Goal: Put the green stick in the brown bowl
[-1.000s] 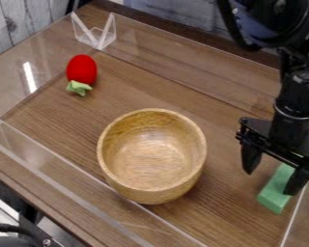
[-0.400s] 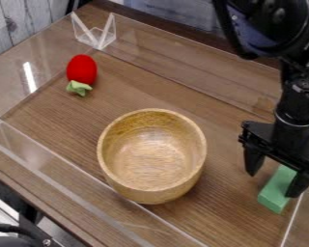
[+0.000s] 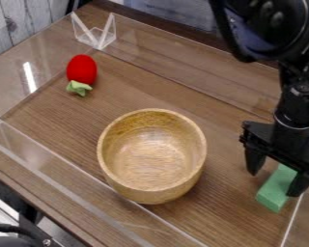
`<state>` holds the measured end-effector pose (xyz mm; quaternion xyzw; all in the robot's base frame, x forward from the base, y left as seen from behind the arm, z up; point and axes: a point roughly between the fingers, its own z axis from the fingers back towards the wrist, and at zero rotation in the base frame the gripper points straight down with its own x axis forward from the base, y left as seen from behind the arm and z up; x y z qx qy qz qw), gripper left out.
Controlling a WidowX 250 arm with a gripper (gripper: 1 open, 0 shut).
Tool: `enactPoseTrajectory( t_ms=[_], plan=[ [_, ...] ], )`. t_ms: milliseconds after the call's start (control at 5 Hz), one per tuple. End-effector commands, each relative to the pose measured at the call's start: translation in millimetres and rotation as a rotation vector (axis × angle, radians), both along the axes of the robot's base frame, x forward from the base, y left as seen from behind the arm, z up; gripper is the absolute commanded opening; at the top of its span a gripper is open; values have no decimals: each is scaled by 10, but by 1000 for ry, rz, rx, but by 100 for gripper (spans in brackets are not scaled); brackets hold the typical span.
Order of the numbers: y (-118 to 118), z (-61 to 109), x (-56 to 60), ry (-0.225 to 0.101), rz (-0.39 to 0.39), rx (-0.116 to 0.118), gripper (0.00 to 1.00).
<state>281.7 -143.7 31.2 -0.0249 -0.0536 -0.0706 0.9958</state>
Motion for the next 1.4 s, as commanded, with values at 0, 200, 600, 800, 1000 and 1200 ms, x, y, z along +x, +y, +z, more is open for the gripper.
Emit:
enactPoseTrajectory(
  t_ms=[0, 200, 600, 800, 1000, 1200],
  plan=[
    [-33, 136, 59, -66, -18, -15, 100],
    [-30, 124, 62, -81, -27, -13, 100],
    [-39, 93, 62, -107, -43, -4, 100],
    [-26, 91, 60, -107, -40, -5, 0],
    [14, 264, 43, -123, -26, -6, 0],
    [106, 576, 20, -161, -1, -7, 0]
  ],
)
